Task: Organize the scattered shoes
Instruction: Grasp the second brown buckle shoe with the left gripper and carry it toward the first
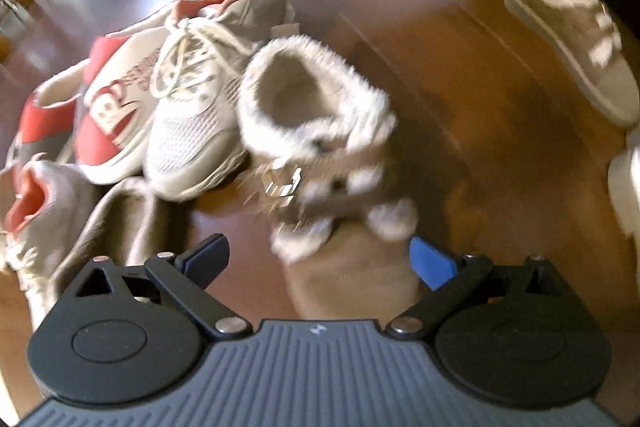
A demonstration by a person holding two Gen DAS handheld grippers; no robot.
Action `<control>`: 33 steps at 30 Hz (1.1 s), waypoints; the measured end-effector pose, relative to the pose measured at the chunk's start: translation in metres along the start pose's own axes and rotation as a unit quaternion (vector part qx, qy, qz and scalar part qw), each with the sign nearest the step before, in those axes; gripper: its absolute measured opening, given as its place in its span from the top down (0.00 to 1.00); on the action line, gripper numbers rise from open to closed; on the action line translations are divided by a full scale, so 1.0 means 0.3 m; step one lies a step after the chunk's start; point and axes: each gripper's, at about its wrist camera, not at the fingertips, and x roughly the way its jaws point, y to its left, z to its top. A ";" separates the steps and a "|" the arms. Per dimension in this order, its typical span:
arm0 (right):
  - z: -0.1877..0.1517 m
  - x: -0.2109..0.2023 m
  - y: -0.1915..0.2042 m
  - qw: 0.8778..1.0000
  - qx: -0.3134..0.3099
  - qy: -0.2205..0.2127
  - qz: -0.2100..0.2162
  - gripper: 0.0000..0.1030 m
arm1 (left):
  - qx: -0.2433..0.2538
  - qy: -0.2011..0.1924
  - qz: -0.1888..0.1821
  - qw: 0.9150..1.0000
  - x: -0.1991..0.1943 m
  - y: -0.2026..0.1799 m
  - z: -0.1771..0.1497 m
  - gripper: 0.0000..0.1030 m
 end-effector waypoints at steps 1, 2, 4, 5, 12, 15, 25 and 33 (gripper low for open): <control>-0.018 -0.008 -0.002 1.000 0.015 0.011 0.004 0.01 | -0.003 -0.001 -0.013 1.000 0.021 -0.005 0.023 0.04; -0.039 -0.010 -0.004 0.999 0.037 0.025 0.012 0.01 | -0.005 0.001 -0.015 1.000 0.045 -0.011 0.041 0.04; -0.066 0.000 -0.001 0.997 0.063 0.045 0.021 0.01 | -0.005 0.016 0.012 1.000 0.105 -0.023 0.068 0.03; -0.074 -0.003 -0.006 0.996 0.065 0.049 0.021 0.01 | -0.012 0.026 0.022 0.999 0.137 -0.021 0.076 0.05; -0.121 -0.025 -0.037 0.996 0.071 0.058 0.016 0.01 | -0.020 0.020 0.004 1.000 0.165 -0.096 0.124 0.22; -0.121 -0.026 -0.045 0.996 0.069 0.062 0.012 0.01 | -0.047 0.030 -0.040 0.998 0.160 -0.190 0.209 0.22; -0.099 -0.003 -0.037 0.996 0.050 0.073 0.003 0.01 | -0.074 0.087 -0.149 0.982 0.128 -0.405 0.401 0.14; -0.124 0.021 -0.022 0.995 0.046 0.085 0.002 0.01 | -0.097 0.062 -0.177 0.977 0.024 -0.326 0.335 0.13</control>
